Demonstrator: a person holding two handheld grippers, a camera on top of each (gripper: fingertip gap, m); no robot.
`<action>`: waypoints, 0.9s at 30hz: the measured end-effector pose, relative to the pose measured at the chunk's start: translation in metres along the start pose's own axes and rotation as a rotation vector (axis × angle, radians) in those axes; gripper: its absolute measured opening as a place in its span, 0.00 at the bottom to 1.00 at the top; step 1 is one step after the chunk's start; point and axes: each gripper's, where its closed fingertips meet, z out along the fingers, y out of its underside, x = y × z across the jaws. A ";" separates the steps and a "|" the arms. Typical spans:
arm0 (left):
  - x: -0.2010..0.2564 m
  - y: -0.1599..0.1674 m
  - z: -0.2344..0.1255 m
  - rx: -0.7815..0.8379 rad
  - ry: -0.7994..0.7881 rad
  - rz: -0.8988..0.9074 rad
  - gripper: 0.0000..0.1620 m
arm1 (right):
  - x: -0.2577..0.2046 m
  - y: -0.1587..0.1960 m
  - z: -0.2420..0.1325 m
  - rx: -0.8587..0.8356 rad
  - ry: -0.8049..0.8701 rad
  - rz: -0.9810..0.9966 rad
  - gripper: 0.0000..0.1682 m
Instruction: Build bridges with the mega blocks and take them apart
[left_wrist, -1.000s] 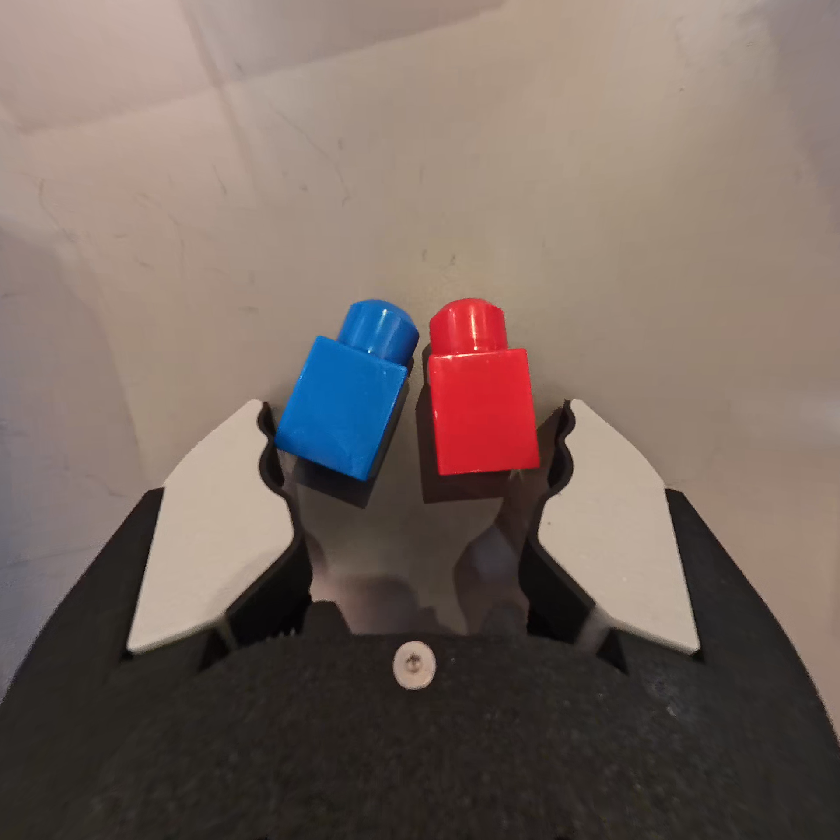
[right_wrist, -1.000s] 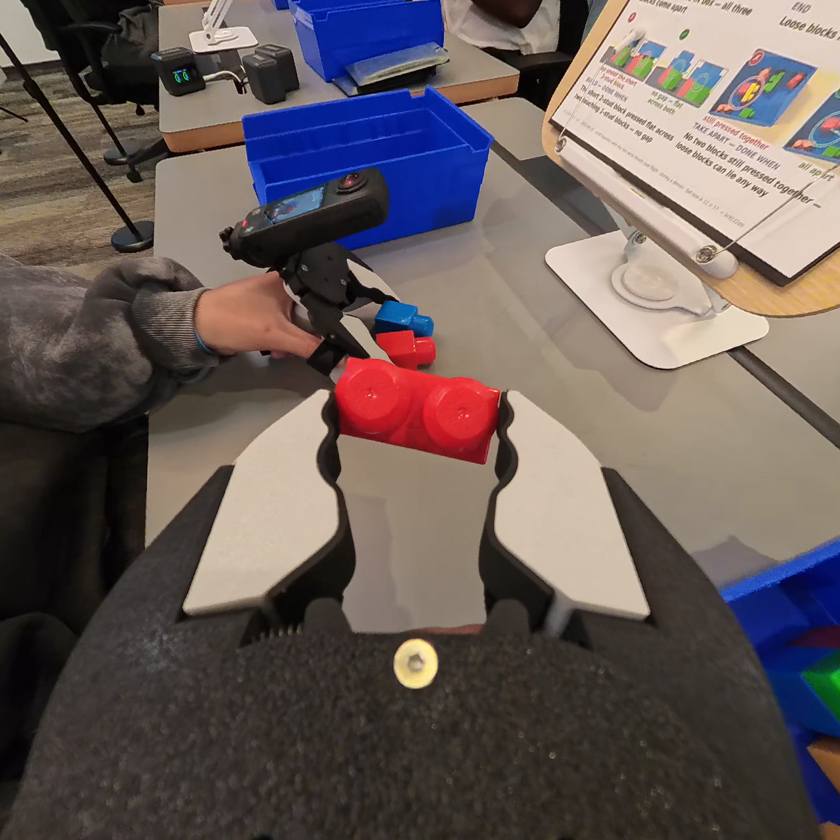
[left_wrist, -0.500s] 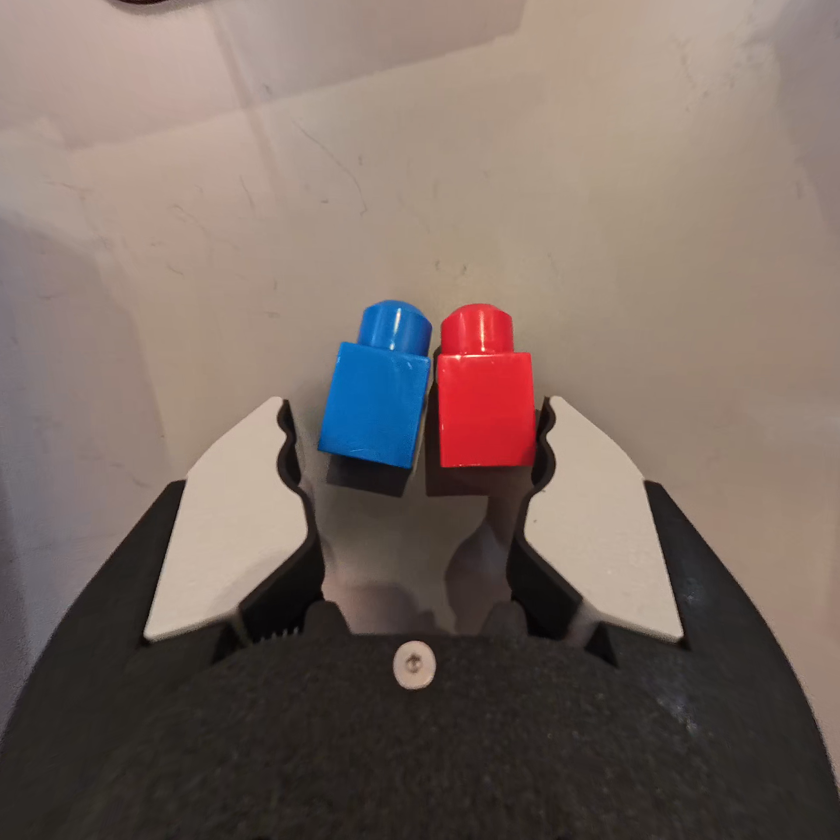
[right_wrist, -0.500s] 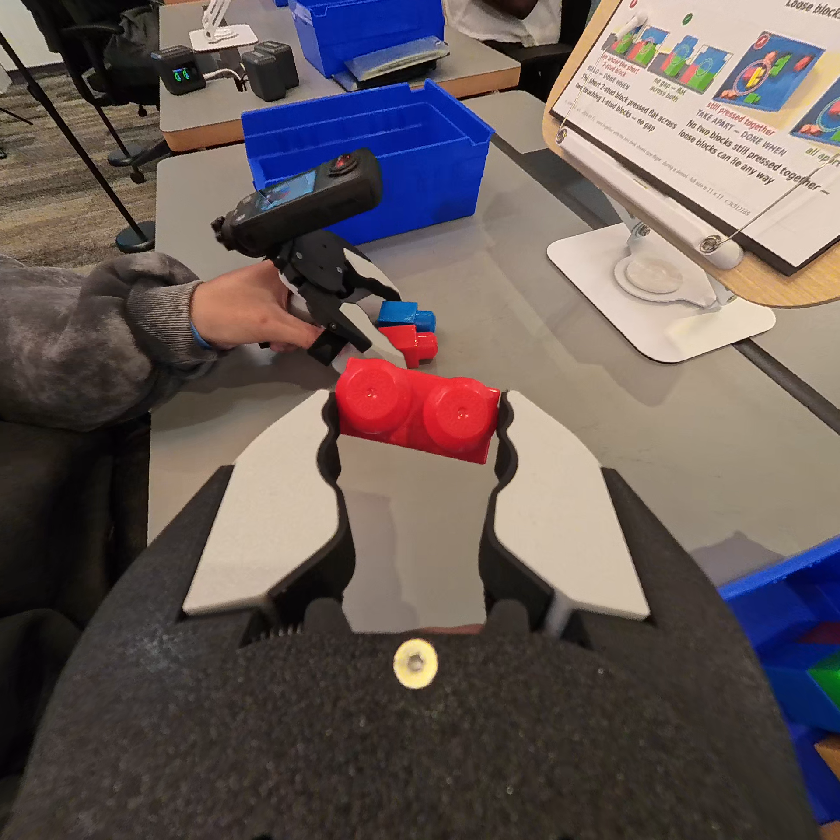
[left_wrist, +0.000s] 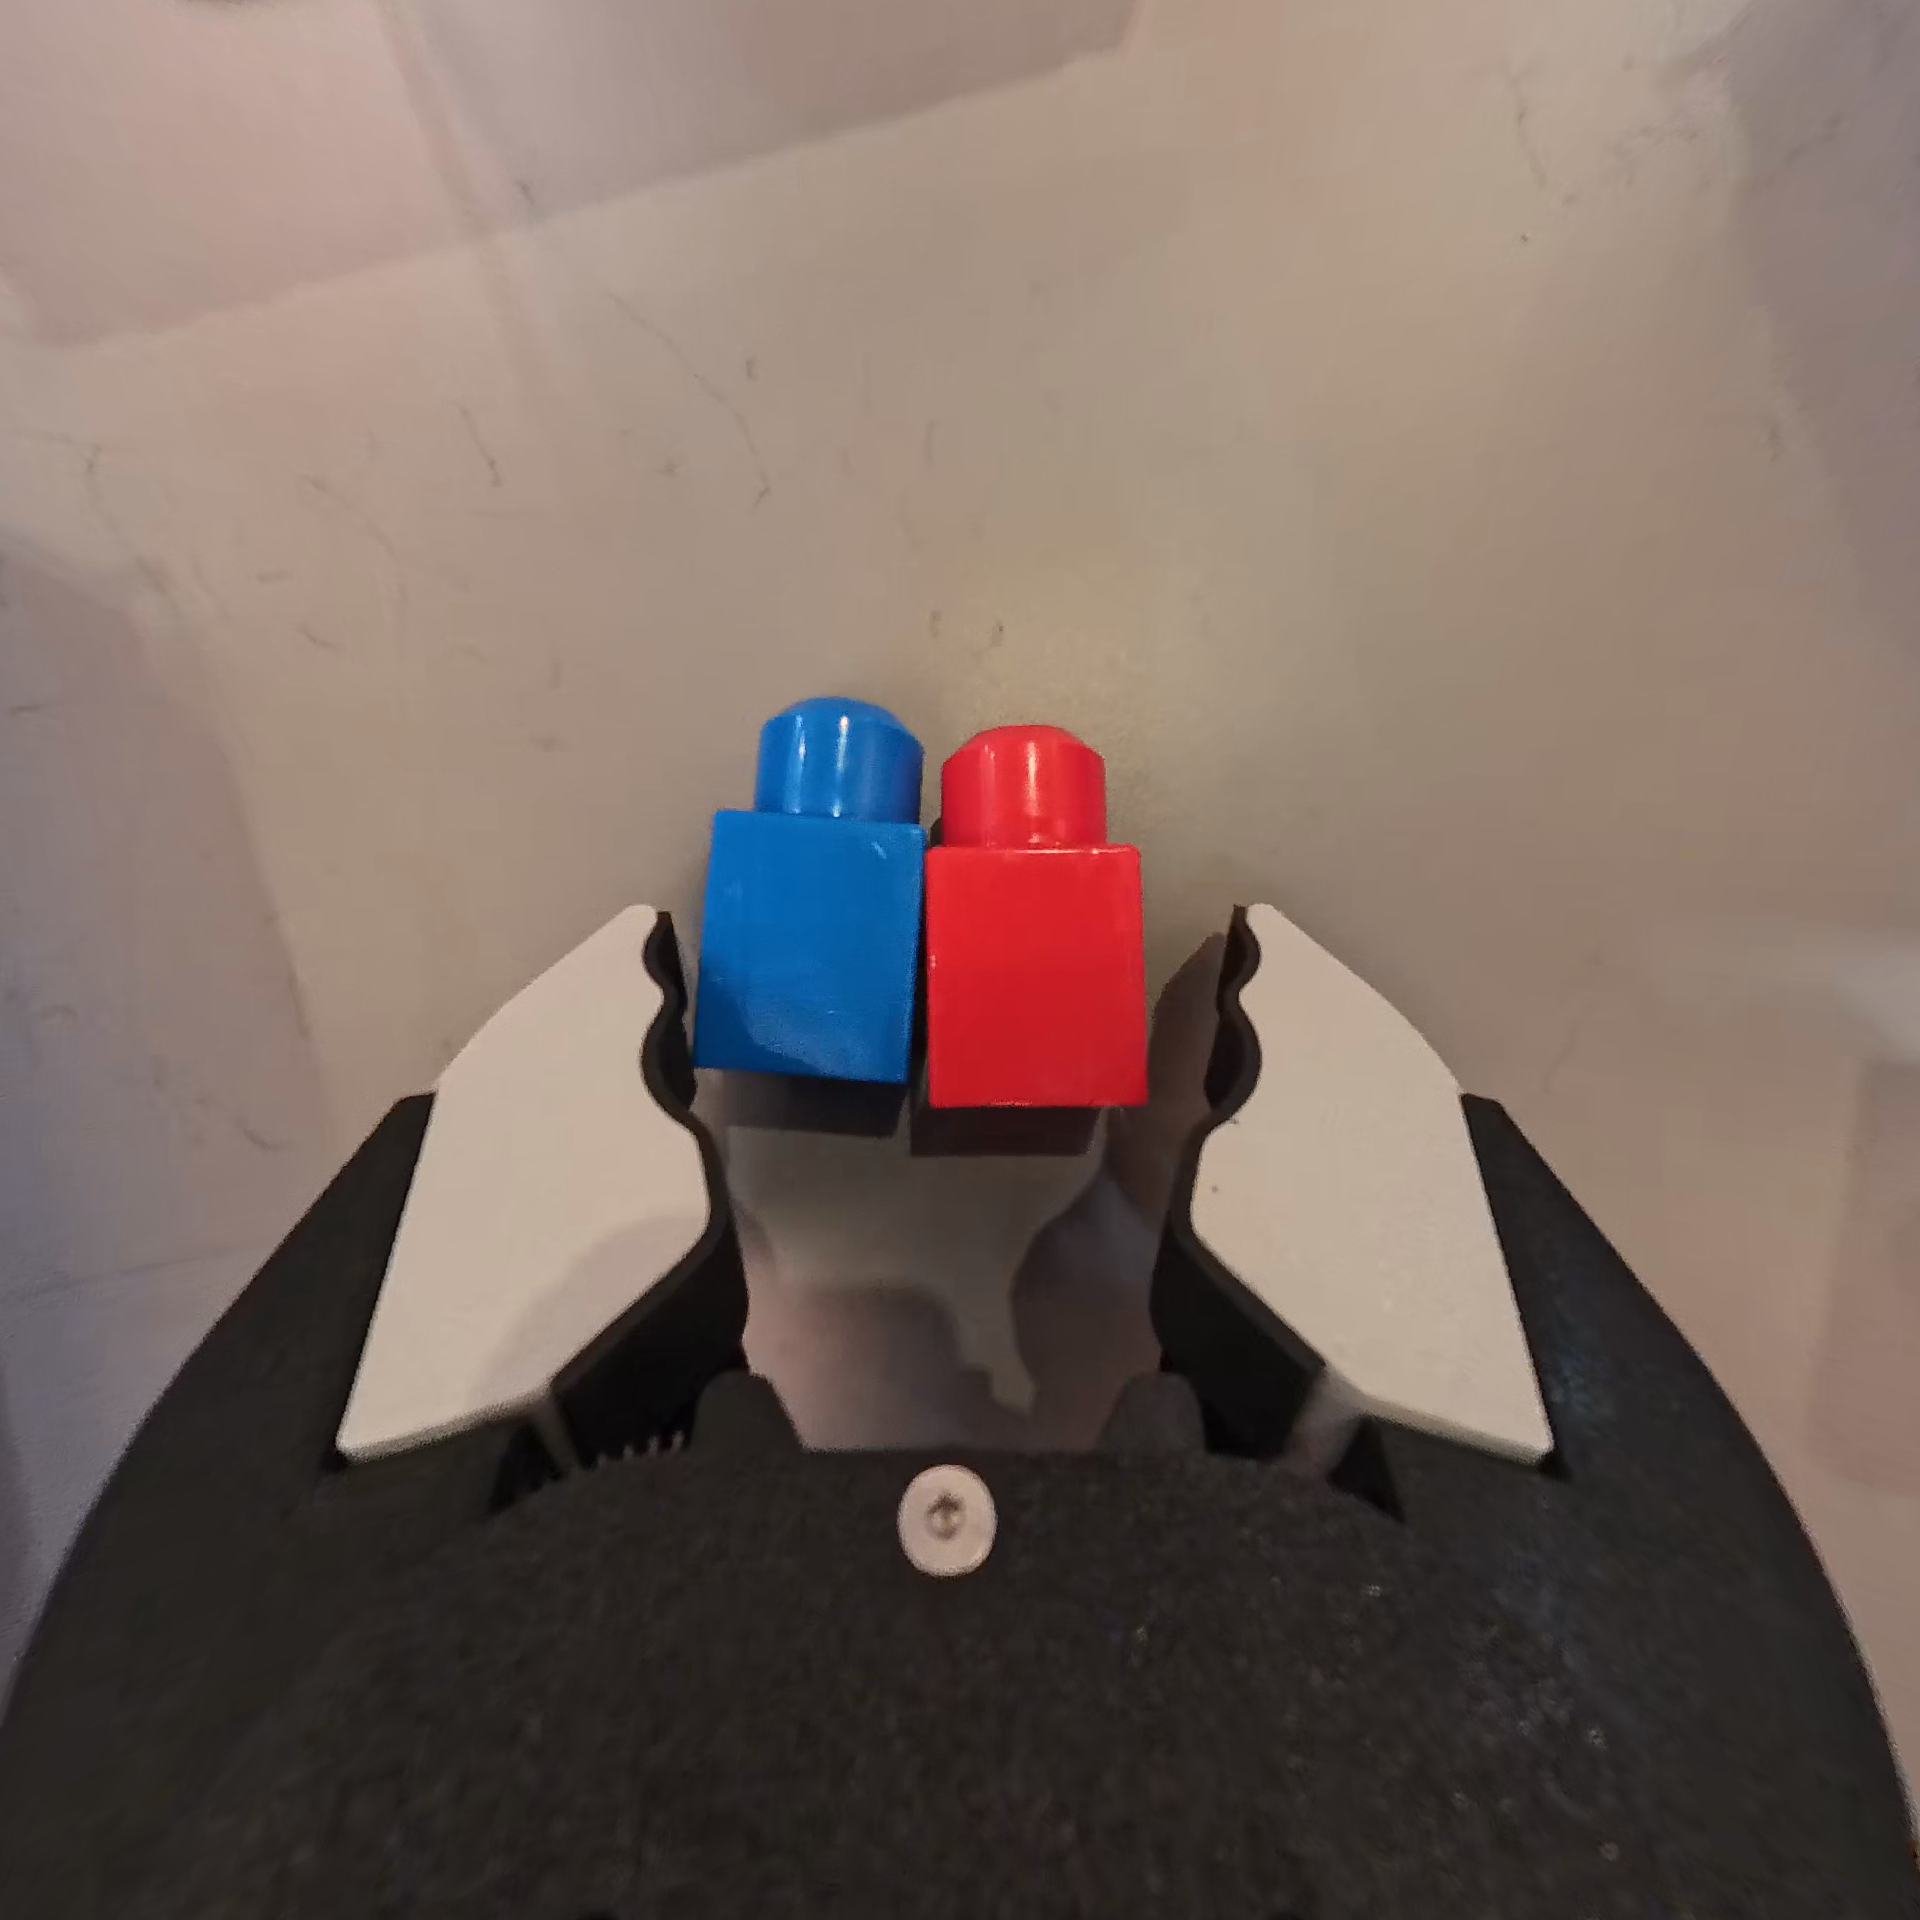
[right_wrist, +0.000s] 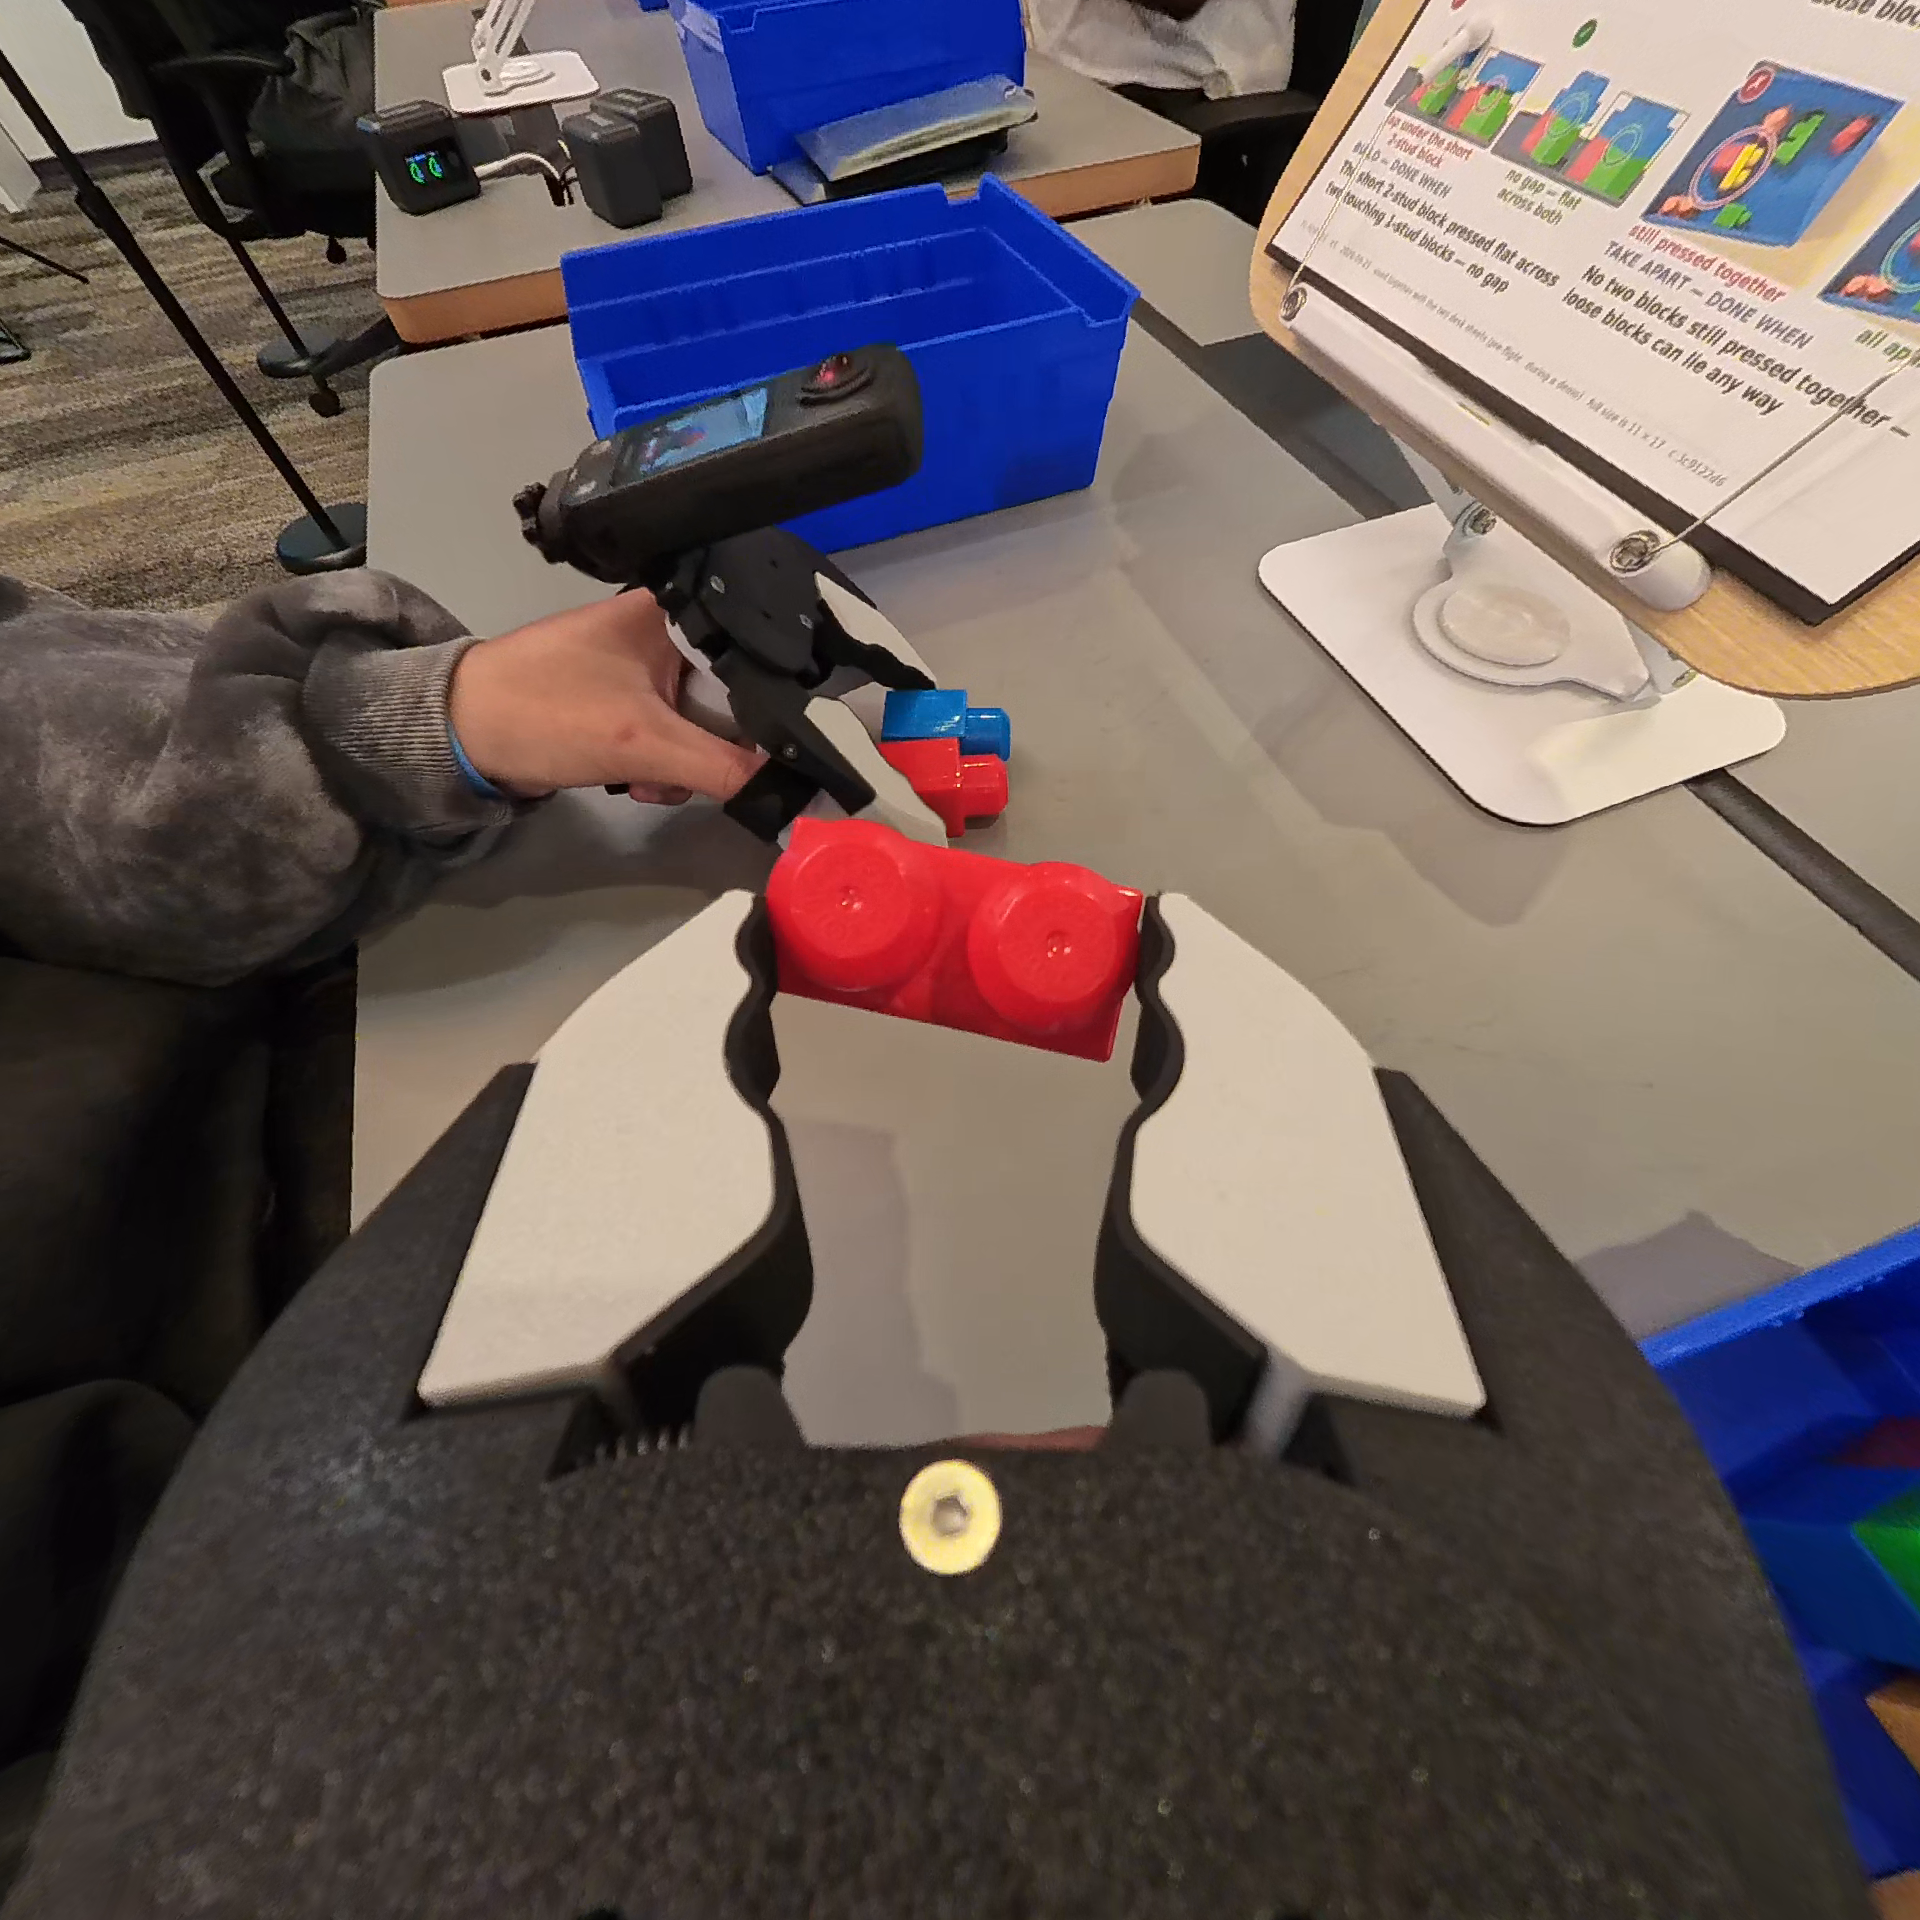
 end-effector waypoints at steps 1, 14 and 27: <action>-0.001 0.000 0.000 0.000 0.003 -0.001 0.60 | 0.000 0.000 0.000 0.001 -0.001 0.001 0.40; -0.008 0.003 -0.001 -0.030 0.037 0.021 0.48 | 0.000 0.000 0.000 0.002 -0.008 0.008 0.40; -0.016 0.006 -0.012 0.016 0.169 0.112 0.47 | 0.002 0.002 -0.001 0.005 -0.007 0.018 0.40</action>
